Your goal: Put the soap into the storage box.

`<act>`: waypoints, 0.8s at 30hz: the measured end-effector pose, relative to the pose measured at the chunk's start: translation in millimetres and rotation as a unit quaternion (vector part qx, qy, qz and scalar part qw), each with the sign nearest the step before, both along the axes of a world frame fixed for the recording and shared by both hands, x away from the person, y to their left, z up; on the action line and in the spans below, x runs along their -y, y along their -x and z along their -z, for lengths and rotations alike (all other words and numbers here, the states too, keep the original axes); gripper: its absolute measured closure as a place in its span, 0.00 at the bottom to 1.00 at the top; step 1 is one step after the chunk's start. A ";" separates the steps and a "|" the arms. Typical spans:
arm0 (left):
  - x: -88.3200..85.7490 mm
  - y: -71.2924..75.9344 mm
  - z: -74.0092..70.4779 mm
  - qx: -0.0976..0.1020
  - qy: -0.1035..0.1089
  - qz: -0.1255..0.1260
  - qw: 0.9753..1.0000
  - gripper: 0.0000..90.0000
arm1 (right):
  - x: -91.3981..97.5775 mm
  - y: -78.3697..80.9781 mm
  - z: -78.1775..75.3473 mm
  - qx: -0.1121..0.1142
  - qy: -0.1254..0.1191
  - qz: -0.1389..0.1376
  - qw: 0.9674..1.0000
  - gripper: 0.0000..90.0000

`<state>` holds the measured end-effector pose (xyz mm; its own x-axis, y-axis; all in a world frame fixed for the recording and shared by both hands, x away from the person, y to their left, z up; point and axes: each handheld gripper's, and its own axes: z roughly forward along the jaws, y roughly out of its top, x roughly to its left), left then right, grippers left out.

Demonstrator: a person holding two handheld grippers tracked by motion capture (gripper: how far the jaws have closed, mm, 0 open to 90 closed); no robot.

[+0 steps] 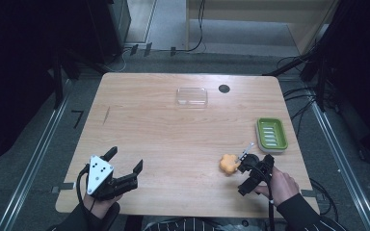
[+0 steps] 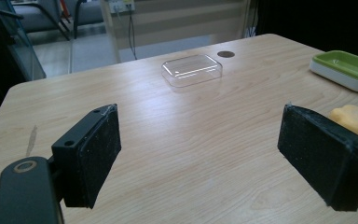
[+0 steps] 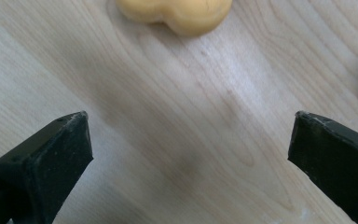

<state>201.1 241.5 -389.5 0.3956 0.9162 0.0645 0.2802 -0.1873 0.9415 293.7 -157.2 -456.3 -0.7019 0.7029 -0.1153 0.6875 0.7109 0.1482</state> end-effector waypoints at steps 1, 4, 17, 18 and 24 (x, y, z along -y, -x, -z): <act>0.0 0.1 -0.1 0.000 0.000 0.000 1.000 0.15 | -0.9 -1.2 -0.2 0.000 0.002 -0.002 1.000 0.00; -0.1 0.0 0.0 0.000 0.000 0.000 1.000 0.15 | -3.7 -4.0 -0.1 0.000 0.000 -0.002 1.000 0.00; 0.0 0.0 -0.1 -0.001 -0.002 0.001 1.000 0.15 | -8.3 -15.1 -1.2 -0.004 -0.014 -0.002 1.000 0.00; 0.0 -0.1 -0.1 -0.001 -0.002 0.001 1.000 0.15 | -8.6 -16.3 -1.2 -0.003 -0.017 -0.005 1.000 0.00; -0.1 -0.3 0.0 0.000 -0.001 0.001 1.000 0.15 | -14.2 -22.3 -0.6 -0.006 -0.021 -0.004 1.000 0.00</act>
